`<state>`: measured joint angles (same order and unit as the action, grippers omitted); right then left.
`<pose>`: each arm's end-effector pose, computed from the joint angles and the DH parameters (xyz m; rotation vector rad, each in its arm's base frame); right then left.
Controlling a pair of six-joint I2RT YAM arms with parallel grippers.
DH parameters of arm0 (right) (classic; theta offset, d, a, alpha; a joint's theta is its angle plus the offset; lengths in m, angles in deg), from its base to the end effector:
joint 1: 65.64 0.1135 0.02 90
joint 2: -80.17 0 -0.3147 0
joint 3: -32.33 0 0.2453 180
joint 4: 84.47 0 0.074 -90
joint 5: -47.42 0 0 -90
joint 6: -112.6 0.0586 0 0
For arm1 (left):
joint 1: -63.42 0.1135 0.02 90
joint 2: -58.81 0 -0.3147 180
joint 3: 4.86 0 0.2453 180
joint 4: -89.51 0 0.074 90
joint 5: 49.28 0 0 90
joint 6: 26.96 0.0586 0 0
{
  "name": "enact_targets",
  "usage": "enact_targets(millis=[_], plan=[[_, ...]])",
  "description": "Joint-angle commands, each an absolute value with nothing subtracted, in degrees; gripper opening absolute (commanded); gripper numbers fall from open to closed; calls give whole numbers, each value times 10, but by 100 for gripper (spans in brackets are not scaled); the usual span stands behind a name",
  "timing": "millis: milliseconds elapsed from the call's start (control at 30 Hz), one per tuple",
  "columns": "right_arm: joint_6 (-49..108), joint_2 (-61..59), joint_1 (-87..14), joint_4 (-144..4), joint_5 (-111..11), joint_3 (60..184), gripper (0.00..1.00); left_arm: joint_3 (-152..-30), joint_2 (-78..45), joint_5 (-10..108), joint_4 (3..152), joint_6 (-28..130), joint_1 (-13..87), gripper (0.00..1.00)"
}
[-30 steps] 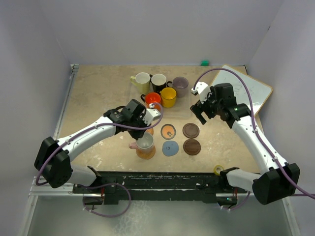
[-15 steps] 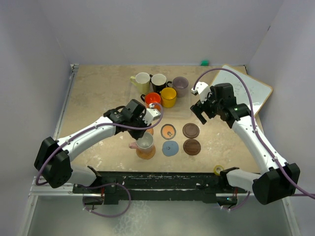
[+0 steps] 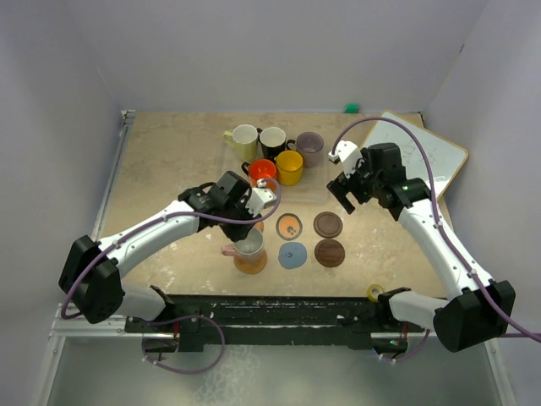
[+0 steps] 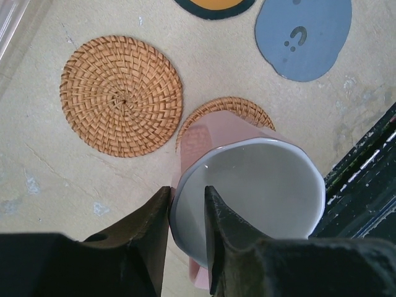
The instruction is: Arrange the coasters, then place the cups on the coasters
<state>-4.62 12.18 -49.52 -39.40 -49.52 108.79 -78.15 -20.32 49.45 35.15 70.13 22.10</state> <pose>0.2390 0.0764 0.3626 -0.8760 2.0227 0.0258 0.1971 -0.1851 0.2831 1.1400 2.4042 -0.4024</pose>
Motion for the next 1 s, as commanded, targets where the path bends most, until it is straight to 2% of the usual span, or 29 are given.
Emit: enact_targets(millis=[0, 200, 333, 667, 967], plan=[[-51, 121, -495, -405, -489, 1087, 97, -821, -190, 524, 331, 717, 216, 28], [-51, 123, -495, -403, -494, 1089, 97, -870, -189, 532, 294, 733, 216, 47], [-50, 124, -495, -400, -498, 1092, 97, -898, -182, 530, 288, 737, 216, 55], [-45, 136, -495, -390, -512, 1101, 97, -955, -171, 449, 340, 754, 228, 65], [-40, 158, -495, -386, -533, 1104, 98, -1041, -230, 509, 374, 772, 346, 67]])
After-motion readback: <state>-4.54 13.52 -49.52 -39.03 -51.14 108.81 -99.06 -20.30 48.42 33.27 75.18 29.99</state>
